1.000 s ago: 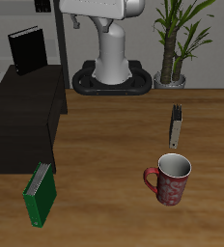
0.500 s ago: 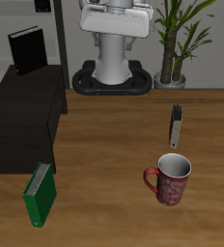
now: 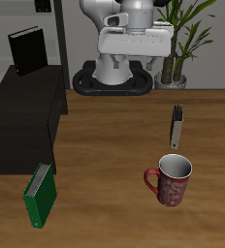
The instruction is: Place the black book upright on top of the shelf and place the red mug on top of the shelf
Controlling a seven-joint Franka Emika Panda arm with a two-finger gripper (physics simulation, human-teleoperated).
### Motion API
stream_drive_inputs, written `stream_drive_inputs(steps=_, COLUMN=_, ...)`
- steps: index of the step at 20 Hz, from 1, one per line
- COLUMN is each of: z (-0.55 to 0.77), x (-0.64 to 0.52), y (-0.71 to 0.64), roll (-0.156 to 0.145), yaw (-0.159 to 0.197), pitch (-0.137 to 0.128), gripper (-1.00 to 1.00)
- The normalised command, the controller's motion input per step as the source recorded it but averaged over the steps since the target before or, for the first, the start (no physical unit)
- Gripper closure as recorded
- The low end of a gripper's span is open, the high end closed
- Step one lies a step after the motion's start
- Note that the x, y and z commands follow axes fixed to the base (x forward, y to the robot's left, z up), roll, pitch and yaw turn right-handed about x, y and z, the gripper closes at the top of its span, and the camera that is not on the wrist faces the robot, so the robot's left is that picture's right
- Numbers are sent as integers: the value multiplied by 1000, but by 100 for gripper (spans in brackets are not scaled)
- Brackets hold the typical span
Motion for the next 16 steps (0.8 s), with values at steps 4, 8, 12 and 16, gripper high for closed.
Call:
stream_drive_inputs(steps=4, z=-141, x=528, y=164, roll=-3, yaw=39, pitch=11, gripper=-100)
stream_drive_inputs(steps=8, z=-148, x=400, y=146, roll=16, yaw=36, pitch=25, gripper=-100)
stream_drive_inputs(steps=12, z=-116, x=251, y=183, roll=2, yaw=25, pitch=18, gripper=-100)
stream_drive_inputs(steps=16, z=-65, x=236, y=358, roll=19, yaw=45, pitch=-9, gripper=-100)
